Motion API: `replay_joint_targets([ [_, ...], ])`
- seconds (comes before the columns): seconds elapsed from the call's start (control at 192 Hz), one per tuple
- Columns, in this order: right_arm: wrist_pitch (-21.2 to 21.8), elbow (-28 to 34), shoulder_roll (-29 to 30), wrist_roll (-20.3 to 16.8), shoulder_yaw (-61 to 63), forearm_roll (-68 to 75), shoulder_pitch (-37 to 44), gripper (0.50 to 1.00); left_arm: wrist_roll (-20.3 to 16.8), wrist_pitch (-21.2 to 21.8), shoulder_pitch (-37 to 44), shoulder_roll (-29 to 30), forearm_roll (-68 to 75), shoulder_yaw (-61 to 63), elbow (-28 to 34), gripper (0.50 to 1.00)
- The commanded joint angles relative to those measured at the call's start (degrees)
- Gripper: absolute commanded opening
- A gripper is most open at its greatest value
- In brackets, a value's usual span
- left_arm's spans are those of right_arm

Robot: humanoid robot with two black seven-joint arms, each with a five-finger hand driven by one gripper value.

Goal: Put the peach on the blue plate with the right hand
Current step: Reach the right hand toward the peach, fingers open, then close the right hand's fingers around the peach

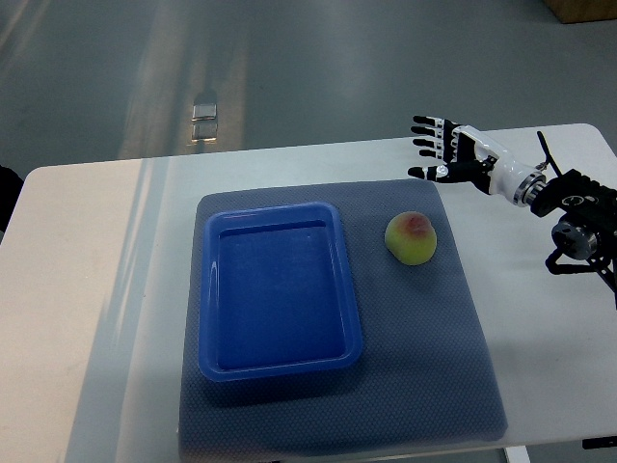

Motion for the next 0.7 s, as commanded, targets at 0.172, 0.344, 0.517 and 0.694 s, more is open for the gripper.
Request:
replay_joint_targets([
  [0.172, 6.45, 6.70, -6.02, 2.03, -0.34, -14.59, 1.05, 0.926, -0.05, 0.00, -0.02, 0.00, 0.09, 0.01, 0.09, 1.000],
  [0.344, 5.75, 6.79, -5.76, 5.44, -0.34, -28.96, 0.96, 0.926, 0.04, 0.00, -0.02, 0.00, 0.09, 0.01, 0.09, 1.000],
  [0.517, 2.67, 6.97, -5.41, 5.81, -0.78, -37.79, 0.88, 0.926, 0.04, 0.00, -0.02, 0.00, 0.09, 0.01, 0.09, 1.000],
  [0.694, -1.20, 6.97, -5.50, 6.16, -5.26, -39.64, 1.05, 0.926, 0.04, 0.00, -0.10, 0.00, 0.09, 0.10, 0.00, 1.000],
])
